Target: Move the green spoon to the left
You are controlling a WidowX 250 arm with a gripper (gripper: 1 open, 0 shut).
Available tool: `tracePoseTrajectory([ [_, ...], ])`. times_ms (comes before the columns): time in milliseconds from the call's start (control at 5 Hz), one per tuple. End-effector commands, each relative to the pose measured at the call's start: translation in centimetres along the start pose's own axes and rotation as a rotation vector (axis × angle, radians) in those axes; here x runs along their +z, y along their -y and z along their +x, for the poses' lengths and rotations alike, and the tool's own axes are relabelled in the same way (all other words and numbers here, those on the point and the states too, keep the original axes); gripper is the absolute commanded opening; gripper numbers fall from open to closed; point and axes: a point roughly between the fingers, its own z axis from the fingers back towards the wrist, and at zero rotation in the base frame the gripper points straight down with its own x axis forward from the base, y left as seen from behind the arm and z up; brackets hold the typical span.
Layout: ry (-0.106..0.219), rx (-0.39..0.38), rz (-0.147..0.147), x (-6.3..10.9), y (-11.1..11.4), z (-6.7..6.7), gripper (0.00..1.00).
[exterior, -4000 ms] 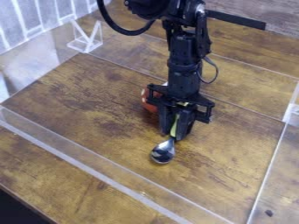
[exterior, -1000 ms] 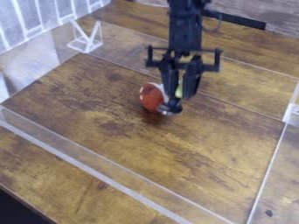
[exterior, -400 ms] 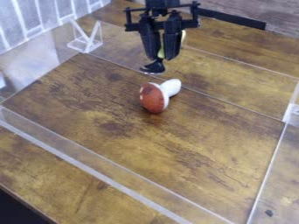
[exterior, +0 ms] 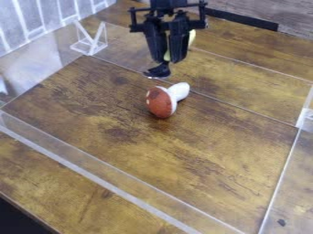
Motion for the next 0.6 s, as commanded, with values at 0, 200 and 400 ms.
tracePoseTrajectory([
  [0, 0.128, -0.022, -0.004, 4.2, -0.3, -1.2, 0.00],
  [200, 0.132, -0.050, 0.000, 4.6, -1.6, -1.3, 0.00],
  [400, 0.136, -0.077, 0.001, 4.6, -3.1, -1.3, 0.00],
])
